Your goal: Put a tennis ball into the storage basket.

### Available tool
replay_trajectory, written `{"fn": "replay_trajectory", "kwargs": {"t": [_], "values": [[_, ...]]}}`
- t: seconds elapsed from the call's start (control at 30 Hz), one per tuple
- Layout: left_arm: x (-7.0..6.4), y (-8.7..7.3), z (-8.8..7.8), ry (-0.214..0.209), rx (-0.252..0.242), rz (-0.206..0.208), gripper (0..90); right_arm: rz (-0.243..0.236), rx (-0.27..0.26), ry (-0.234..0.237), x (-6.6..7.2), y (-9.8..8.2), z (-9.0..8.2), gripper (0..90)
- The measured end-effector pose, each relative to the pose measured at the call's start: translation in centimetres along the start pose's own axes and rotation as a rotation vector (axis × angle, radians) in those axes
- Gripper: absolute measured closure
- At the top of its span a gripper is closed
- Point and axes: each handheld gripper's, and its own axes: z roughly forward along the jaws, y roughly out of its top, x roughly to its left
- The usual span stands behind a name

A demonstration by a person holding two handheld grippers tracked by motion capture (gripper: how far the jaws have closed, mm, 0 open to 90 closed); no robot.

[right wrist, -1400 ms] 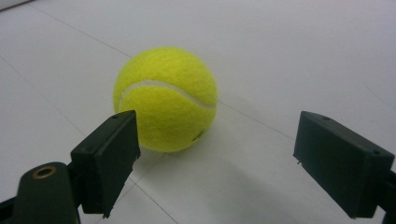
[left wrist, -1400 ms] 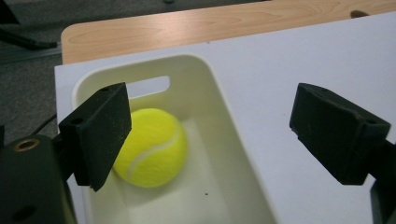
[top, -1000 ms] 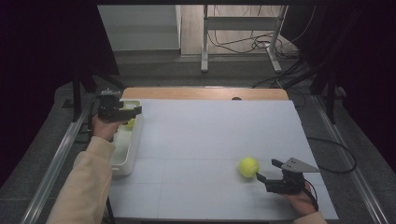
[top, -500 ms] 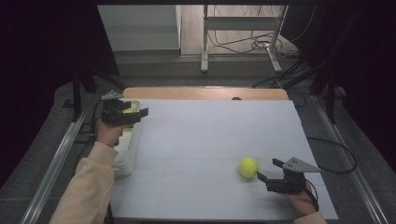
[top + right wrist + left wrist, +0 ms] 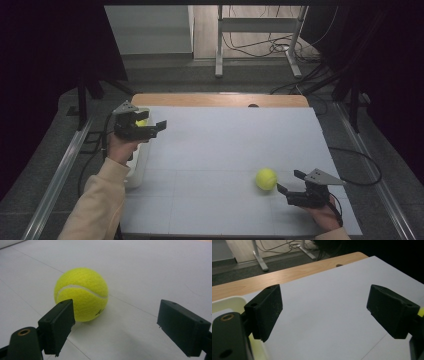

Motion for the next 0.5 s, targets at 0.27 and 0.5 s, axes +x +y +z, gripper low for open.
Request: {"fn": "replay_trajectory", "kwargs": {"t": [0.27,0.5], "values": [[-1.5,0.3,0.9,-0.032,0.012,0.018,13.8,-0.007,0.0,0.008,0.0,0.0,0.0,14.7],[-2.8,0.5,1.9,-0.085,0.008,0.02,14.1,-0.007,0.003,0.006,0.1,-0.2,-0.1,14.7]]}}
